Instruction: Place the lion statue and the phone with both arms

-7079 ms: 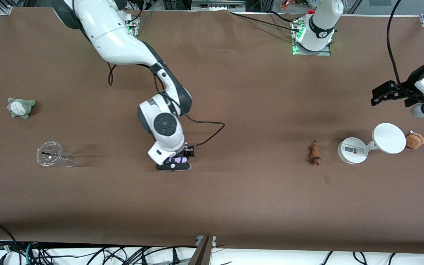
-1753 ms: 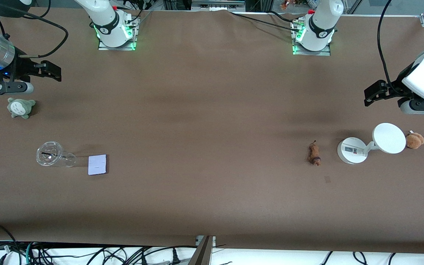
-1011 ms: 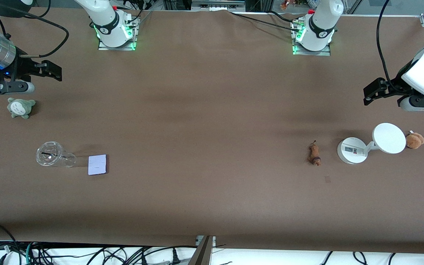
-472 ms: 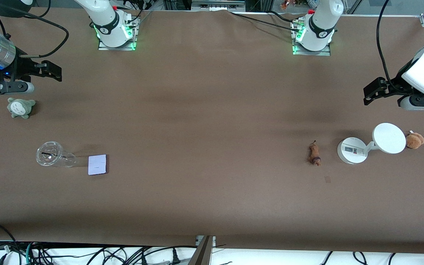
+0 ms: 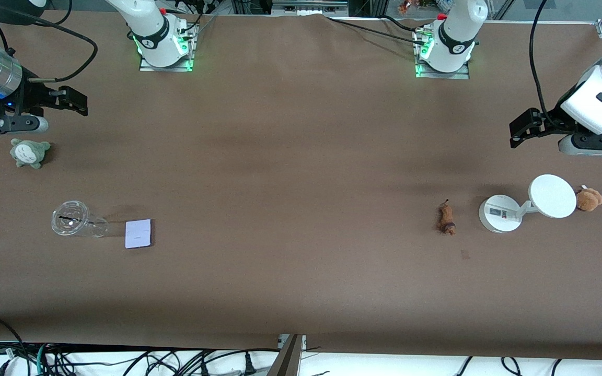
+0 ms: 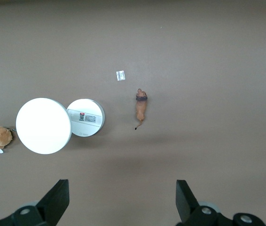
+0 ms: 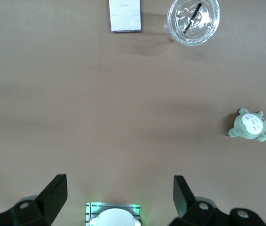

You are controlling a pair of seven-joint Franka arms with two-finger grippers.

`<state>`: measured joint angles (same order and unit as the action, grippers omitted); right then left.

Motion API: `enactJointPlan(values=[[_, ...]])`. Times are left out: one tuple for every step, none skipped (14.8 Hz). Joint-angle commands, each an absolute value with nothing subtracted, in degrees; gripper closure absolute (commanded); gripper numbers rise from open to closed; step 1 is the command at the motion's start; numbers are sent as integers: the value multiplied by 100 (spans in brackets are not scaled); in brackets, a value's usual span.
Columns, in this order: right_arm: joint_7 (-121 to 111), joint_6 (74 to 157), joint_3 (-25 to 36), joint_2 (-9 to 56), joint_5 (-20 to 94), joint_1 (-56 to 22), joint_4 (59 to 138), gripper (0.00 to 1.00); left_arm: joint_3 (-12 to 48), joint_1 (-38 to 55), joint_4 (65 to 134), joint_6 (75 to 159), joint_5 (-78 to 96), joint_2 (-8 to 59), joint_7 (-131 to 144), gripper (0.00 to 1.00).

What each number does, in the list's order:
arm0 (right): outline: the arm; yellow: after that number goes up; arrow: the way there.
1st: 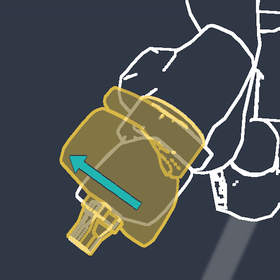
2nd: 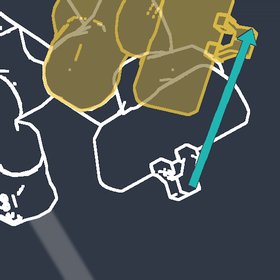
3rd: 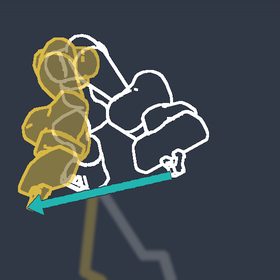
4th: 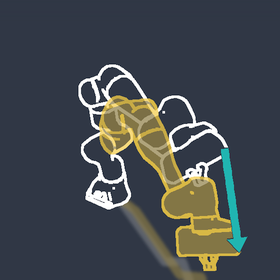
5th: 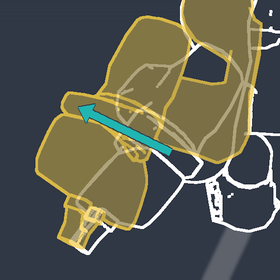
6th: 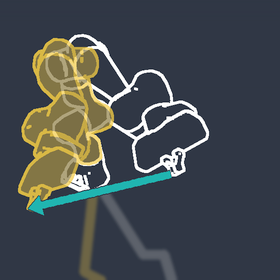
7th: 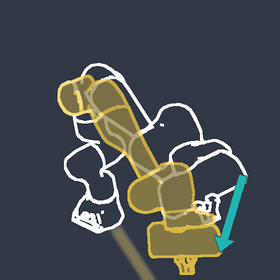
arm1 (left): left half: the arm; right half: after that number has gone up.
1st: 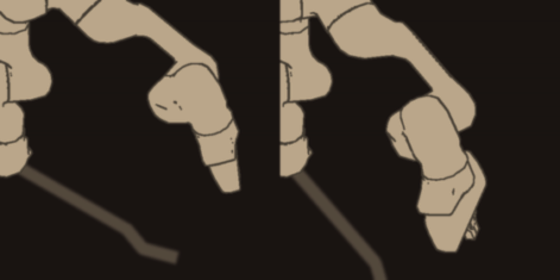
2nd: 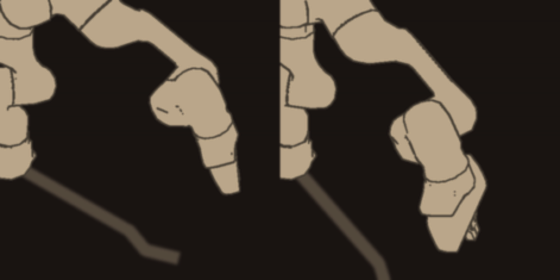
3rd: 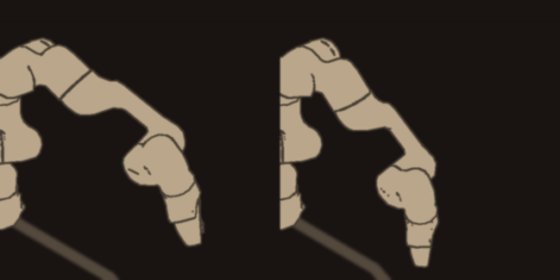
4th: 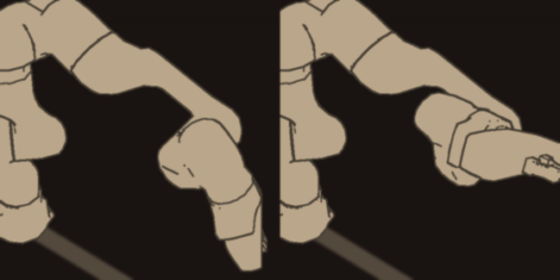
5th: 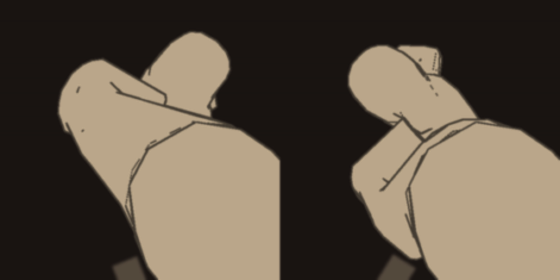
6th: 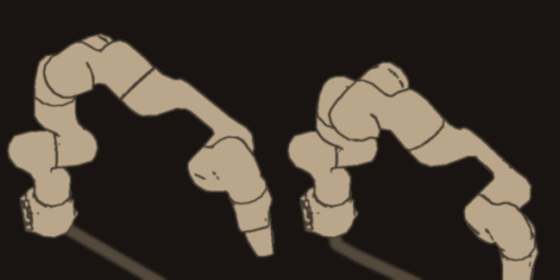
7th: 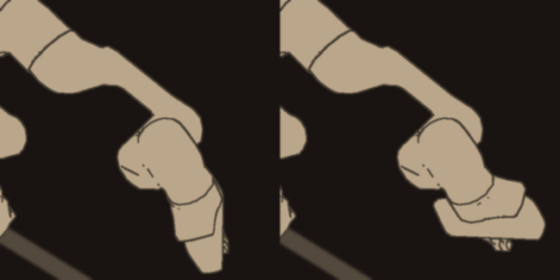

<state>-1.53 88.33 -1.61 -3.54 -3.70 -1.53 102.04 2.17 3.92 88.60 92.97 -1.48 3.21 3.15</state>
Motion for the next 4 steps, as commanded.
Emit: enactJointPlan(values=[[-132,8903,-158,-457,-352,-132,10301,0,229,360,8851,9290,-141,185,343,0],[-132,8912,-158,-457,-352,-132,10301,0,229,360,8842,9281,-149,193,343,0],[-132,8903,-158,-457,-352,-132,10301,0,229,343,8842,9281,-149,193,351,0],[-132,8903,-158,-457,-352,-132,10301,0,220,334,8850,9281,-141,202,352,0]])
